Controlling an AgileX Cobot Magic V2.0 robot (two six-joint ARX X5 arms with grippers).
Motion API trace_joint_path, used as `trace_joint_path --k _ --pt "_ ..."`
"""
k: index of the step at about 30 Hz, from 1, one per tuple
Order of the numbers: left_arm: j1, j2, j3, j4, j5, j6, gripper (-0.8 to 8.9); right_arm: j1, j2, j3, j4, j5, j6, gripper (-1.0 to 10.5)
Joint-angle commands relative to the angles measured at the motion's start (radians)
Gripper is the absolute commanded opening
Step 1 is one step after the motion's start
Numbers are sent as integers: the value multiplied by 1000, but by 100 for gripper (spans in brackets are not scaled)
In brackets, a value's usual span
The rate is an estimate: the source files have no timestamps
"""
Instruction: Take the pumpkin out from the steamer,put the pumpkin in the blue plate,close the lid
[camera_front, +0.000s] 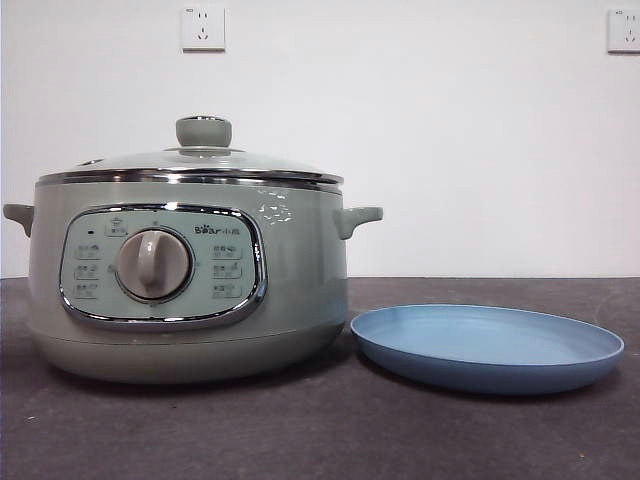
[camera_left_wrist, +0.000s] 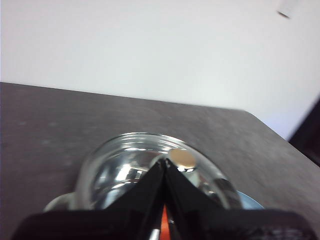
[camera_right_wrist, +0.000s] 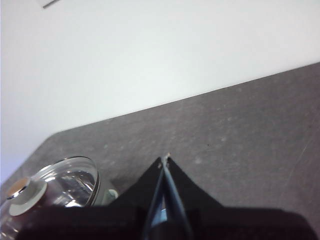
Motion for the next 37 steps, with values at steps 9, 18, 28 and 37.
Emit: trace_joint_path --k 9,18,28,37 --pt "-3 256 248 -229 183 172 0 1 242 248 -166 -190 -218 2" --pt "-19 288 264 -232 160 162 478 1 344 253 -163 -230 -212 505" --pt "-142 449 349 -142 45 168 468 2 384 253 -161 -233 -198 504" --pt "-287 697 482 -162 -121 299 467 2 384 253 -162 -232 -200 504"
